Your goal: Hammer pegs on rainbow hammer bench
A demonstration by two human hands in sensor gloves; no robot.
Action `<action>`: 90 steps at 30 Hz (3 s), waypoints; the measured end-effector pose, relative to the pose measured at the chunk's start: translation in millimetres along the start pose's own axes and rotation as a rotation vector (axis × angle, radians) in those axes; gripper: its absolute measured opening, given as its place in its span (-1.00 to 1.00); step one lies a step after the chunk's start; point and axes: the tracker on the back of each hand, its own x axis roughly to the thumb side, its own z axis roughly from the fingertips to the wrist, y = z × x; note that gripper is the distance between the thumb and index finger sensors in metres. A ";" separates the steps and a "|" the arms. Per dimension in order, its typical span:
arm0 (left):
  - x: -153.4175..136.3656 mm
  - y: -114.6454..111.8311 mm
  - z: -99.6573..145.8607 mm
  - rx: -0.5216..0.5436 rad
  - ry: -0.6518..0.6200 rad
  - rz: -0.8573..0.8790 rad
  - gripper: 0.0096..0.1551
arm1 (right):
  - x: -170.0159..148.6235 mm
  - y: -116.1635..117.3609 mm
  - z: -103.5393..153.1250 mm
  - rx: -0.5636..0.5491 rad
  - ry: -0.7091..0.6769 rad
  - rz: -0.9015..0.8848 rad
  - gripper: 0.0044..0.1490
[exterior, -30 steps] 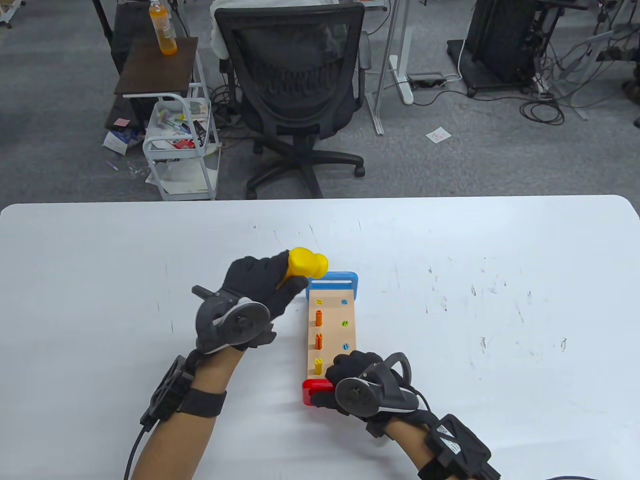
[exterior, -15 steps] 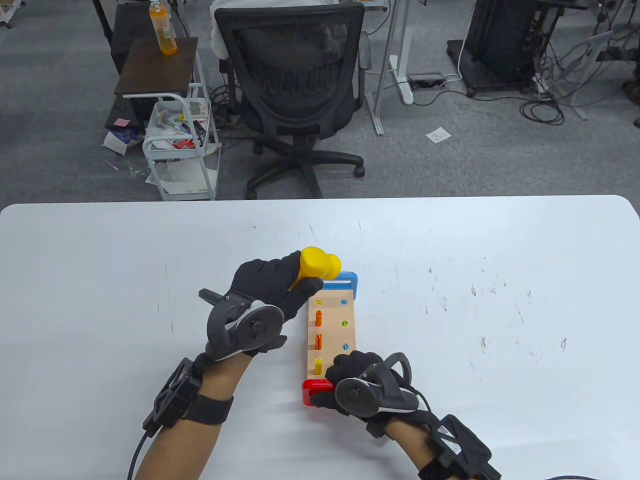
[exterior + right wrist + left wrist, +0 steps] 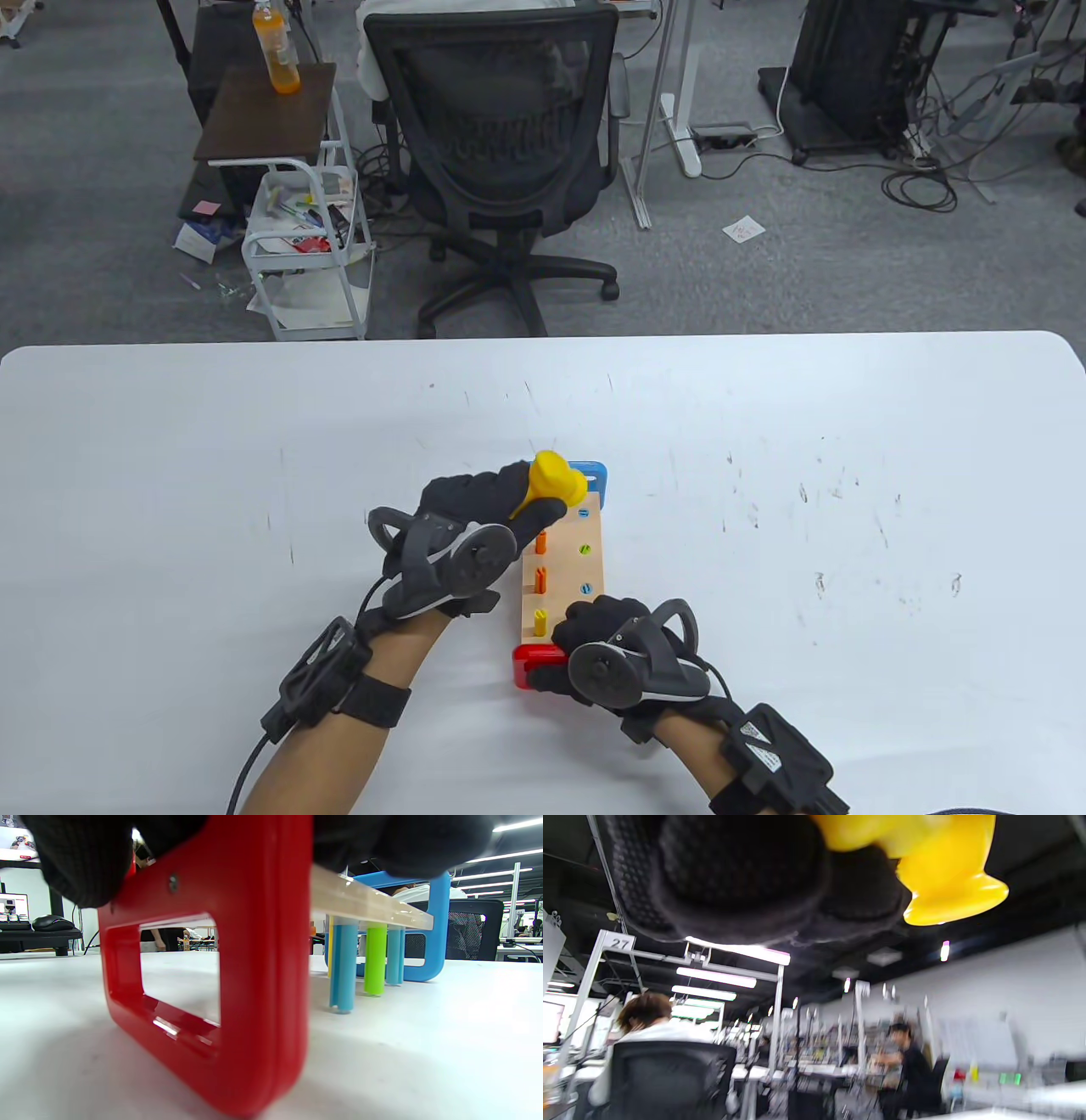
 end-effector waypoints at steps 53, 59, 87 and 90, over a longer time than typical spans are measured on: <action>-20.2 -103.4 49.7 -0.357 0.081 -0.025 -0.14 | -1.0 0.6 0.0 0.007 0.001 -0.007 -0.53; -8.7 -11.2 3.0 -0.017 0.029 0.030 -0.13 | -1.2 0.7 0.0 0.007 -0.001 -0.010 -0.53; -8.4 46.6 21.7 0.157 0.006 0.035 -0.14 | -0.9 1.0 0.0 0.007 0.001 -0.006 -0.53; -4.0 6.4 39.5 -0.007 -0.045 -0.117 -0.14 | -0.9 1.0 0.0 0.007 0.001 -0.006 -0.53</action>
